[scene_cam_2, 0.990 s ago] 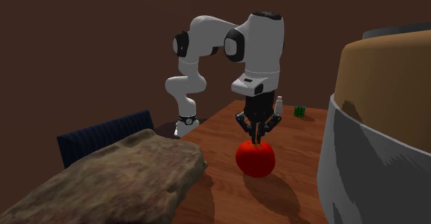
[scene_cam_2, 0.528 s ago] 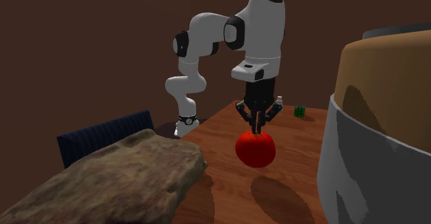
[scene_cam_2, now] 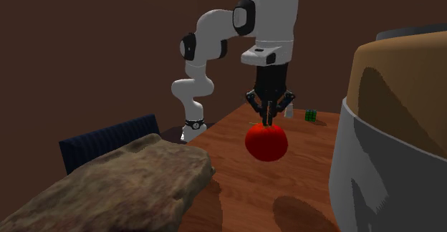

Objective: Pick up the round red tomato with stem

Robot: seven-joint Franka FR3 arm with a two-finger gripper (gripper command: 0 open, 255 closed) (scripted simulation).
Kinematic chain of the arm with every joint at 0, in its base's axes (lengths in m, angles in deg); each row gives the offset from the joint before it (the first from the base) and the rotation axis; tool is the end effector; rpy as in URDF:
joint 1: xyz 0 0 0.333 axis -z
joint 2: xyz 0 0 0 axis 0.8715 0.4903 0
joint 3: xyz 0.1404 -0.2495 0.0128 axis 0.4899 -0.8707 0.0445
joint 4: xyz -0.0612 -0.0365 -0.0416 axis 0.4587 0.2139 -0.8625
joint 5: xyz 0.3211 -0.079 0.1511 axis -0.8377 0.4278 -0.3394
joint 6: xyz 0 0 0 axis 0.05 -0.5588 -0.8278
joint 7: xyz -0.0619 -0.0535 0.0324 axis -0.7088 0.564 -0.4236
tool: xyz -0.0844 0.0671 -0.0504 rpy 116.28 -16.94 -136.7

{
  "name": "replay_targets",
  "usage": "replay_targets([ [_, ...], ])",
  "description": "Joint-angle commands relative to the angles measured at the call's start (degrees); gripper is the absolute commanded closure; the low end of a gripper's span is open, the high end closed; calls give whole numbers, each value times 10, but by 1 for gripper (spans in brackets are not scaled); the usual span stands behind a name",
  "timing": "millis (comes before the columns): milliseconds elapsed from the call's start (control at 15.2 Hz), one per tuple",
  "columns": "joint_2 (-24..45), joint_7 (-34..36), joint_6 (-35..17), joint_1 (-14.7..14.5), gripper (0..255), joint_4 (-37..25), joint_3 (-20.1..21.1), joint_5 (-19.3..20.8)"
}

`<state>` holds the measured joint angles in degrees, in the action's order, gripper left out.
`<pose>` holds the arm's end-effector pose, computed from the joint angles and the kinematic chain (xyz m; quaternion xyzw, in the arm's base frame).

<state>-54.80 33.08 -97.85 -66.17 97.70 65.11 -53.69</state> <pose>0.6447 0.1121 0.4641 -0.9855 0.1525 0.0721 0.0188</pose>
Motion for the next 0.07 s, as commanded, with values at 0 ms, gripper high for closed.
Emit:
replay_targets([
  [0, 1, 0, 7, 0, 255, -7, 0, 0],
])
